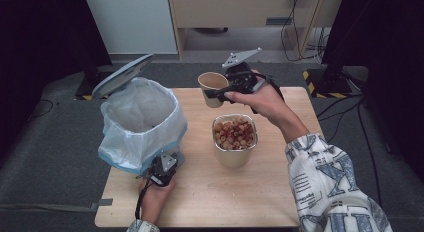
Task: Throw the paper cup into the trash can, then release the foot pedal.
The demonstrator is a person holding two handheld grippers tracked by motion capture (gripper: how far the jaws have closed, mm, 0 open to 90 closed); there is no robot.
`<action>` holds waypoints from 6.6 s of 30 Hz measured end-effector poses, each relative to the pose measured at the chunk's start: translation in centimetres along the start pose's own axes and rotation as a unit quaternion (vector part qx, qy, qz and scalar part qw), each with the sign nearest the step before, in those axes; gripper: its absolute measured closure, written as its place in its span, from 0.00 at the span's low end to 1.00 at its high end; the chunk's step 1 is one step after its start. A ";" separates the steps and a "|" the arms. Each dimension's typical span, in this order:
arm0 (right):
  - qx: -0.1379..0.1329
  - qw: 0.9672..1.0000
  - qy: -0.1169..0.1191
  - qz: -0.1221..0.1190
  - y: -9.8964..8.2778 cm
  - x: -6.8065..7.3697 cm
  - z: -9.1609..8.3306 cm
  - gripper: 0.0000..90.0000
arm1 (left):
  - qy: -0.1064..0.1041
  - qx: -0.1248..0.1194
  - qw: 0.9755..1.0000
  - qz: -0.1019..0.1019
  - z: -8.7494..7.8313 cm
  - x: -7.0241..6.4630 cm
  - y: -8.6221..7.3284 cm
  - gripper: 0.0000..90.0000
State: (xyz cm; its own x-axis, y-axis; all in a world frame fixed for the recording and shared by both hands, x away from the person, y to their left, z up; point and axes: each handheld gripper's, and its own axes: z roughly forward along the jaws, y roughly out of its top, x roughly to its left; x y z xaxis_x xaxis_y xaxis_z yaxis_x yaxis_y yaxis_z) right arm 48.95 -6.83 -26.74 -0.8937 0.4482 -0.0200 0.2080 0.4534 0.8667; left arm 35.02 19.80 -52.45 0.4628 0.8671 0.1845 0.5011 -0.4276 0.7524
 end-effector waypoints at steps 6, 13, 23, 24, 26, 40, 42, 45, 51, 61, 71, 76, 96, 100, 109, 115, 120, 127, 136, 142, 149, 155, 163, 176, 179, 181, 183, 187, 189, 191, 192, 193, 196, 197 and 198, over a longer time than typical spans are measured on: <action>-0.002 1.000 0.007 -0.001 0.9 0.7 1.0 0.44 | 0.000 0.000 1.000 0.000 0.0 0.0 0.0 0.99; -0.004 1.000 0.012 0.000 2.1 1.4 1.7 0.44 | 0.001 0.000 1.000 0.001 0.0 0.0 0.0 0.99; -0.012 1.000 0.026 0.007 3.3 2.2 2.4 0.44 | 0.001 0.000 1.000 0.001 0.0 0.0 0.0 0.99; -0.013 1.000 0.026 0.009 3.4 2.3 2.4 0.44 | 0.001 0.000 1.000 0.001 0.0 0.0 0.0 0.99; -0.014 0.999 0.029 0.007 3.6 2.4 2.5 0.44 | 0.001 0.000 1.000 0.001 0.0 0.0 0.0 0.99; -0.017 0.999 0.043 0.011 4.6 3.7 4.4 0.43 | 0.001 0.000 1.000 0.001 0.0 0.0 0.0 0.99; -0.018 0.999 0.046 0.010 4.8 4.0 4.8 0.43 | 0.000 0.000 1.000 0.001 0.0 0.1 0.0 0.99; -0.018 0.999 0.050 0.010 5.2 4.4 5.4 0.43 | 0.000 0.000 1.000 0.001 0.0 0.1 0.0 0.99; -0.020 0.998 0.054 0.007 5.8 5.3 6.8 0.43 | 0.000 0.000 1.000 0.000 0.0 0.1 0.0 0.99; -0.013 0.998 0.055 0.005 6.0 6.4 9.3 0.42 | -0.001 -0.001 1.000 -0.001 0.0 0.1 0.0 0.99; -0.017 0.999 0.046 0.002 5.7 7.4 11.2 0.19 | -0.002 -0.001 1.000 -0.001 0.0 0.1 0.0 0.99; -0.027 0.999 0.040 0.010 5.4 6.9 10.4 0.16 | -0.001 -0.001 1.000 0.000 0.0 0.1 0.0 0.99; -0.027 0.999 0.021 0.018 3.6 5.0 8.0 0.13 | -0.001 -0.001 1.000 0.001 0.0 0.1 0.0 0.99; -0.027 0.999 0.015 0.020 3.3 4.7 7.5 0.13 | -0.001 -0.001 1.000 0.001 0.0 0.1 0.0 0.99; -0.032 0.999 0.008 0.027 2.3 3.8 6.3 0.12 | -0.002 -0.002 1.000 -0.001 0.0 0.1 0.0 0.99; -0.031 0.999 0.000 0.030 1.5 3.2 5.4 0.11 | -0.001 -0.002 1.000 0.000 0.0 0.1 0.0 0.99; -0.033 0.999 -0.007 0.035 0.9 2.6 4.8 0.11 | -0.003 -0.002 1.000 -0.003 0.0 0.1 0.0 0.99; -0.035 0.998 -0.017 0.044 -0.1 1.6 3.8 0.11 | -0.003 -0.002 1.000 -0.002 0.0 0.1 0.0 0.99; -0.036 0.997 -0.035 0.058 -1.9 0.1 1.9 0.11 | -0.005 -0.005 1.000 -0.006 0.0 0.1 -0.1 0.98; -0.035 0.995 -0.059 0.075 -4.0 -1.5 -0.4 0.10 | -0.002 -0.018 0.999 -0.029 -0.8 -0.1 0.0 0.71; -0.043 0.989 -0.097 0.101 -7.0 -3.1 -3.3 0.08 | -0.020 -0.041 0.998 -0.041 -2.6 -1.0 0.3 0.52; -0.051 0.980 -0.146 0.122 -10.2 -3.5 -5.4 0.08 | -0.034 -0.041 0.998 -0.032 -2.8 -1.5 0.6 0.43; -0.051 0.962 -0.221 0.152 -15.1 -3.3 -6.8 0.06 | -0.047 -0.040 0.998 -0.030 -2.6 -1.6 0.7 0.39; -0.055 0.944 -0.264 0.189 -20.4 -2.8 -8.6 0.05 | -0.050 -0.034 0.998 -0.022 -2.4 -1.6 0.6 0.36; -0.047 0.942 -0.272 0.192 -21.6 -2.7 -8.7 0.05 | -0.055 -0.030 0.998 -0.021 -2.3 -1.6 0.6 0.35; -0.041 0.940 -0.274 0.198 -22.4 -2.6 -8.7 0.05 | -0.056 -0.029 0.998 -0.021 -2.3 -1.6 0.6 0.35; -0.038 0.938 -0.279 0.204 -23.3 -2.4 -8.7 0.05 | -0.057 -0.029 0.998 -0.020 -2.3 -1.6 0.6 0.34; -0.033 0.934 -0.283 0.217 -25.1 -2.2 -8.7 0.05 | -0.061 -0.027 0.998 -0.019 -2.2 -1.8 0.6 0.34; -0.028 0.930 -0.285 0.229 -26.1 -2.1 -8.5 0.05 | -0.061 -0.026 0.998 -0.017 -2.1 -1.8 0.6 0.34; -0.020 0.927 -0.290 0.238 -27.1 -2.2 -8.2 0.06 | -0.061 -0.027 0.998 -0.016 -2.1 -1.8 0.6 0.34; -0.016 0.925 -0.293 0.243 -27.6 -2.2 -8.0 0.06 | -0.061 -0.028 0.998 -0.017 -2.1 -1.8 0.6 0.34; -0.008 0.924 -0.293 0.247 -28.0 -2.2 -7.8 0.07 | -0.061 -0.028 0.998 -0.017 -2.1 -1.8 0.6 0.34; 0.029 0.921 -0.297 0.251 -29.3 -2.3 -6.7 0.06 | -0.062 -0.028 0.998 -0.016 -2.1 -1.7 0.6 0.33; 0.050 0.919 -0.301 0.248 -29.6 -2.3 -6.3 0.07 | -0.062 -0.028 0.998 -0.016 -2.1 -1.7 0.6 0.33; 0.071 0.918 -0.305 0.244 -30.0 -2.2 -5.8 0.07 | -0.062 -0.029 0.998 -0.016 -2.1 -1.7 0.6 0.33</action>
State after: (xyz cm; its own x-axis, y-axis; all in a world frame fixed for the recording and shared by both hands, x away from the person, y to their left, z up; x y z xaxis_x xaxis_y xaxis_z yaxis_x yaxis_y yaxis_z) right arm 42.33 -25.90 -49.84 -0.3000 0.9531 0.0402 0.6126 0.1602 0.7739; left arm 32.96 18.60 -51.03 0.5364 0.8399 0.0825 0.4762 -0.3819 0.7921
